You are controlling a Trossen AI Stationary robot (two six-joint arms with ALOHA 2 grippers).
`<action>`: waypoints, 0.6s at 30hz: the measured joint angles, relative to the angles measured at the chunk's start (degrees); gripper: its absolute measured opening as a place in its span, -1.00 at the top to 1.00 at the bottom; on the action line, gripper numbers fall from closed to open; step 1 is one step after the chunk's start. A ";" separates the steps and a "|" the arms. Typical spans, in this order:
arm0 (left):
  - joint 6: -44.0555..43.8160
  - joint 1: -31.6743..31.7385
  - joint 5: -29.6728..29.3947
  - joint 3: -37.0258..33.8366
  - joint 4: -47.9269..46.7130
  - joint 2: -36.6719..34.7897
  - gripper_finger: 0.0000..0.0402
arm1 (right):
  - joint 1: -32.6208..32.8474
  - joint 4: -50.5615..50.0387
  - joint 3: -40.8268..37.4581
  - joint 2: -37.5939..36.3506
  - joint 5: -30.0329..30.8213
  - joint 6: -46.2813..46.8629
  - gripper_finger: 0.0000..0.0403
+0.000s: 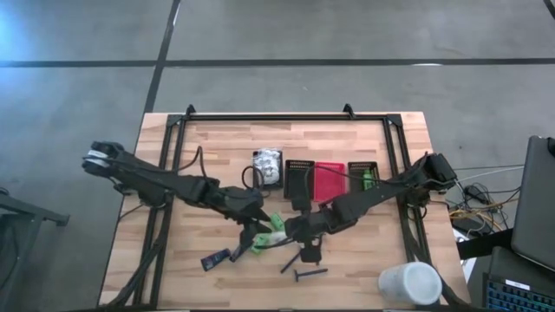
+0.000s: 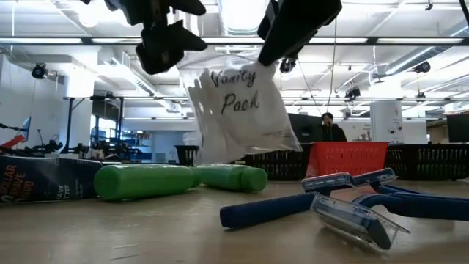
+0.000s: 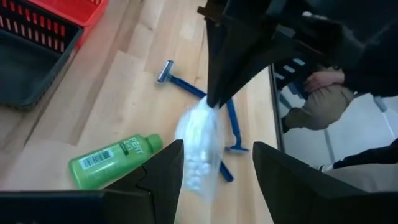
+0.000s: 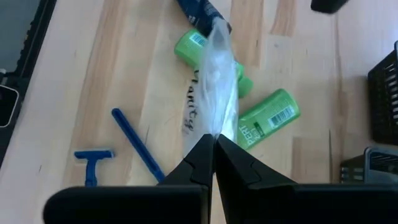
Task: Pick & Place Travel size toiletries
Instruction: Put the white cotton pack into the left black bin
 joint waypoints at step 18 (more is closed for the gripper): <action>4.16 0.00 0.96 0.09 -8.88 2.54 0.02 | -1.02 0.49 -0.04 0.00 0.00 -1.07 0.96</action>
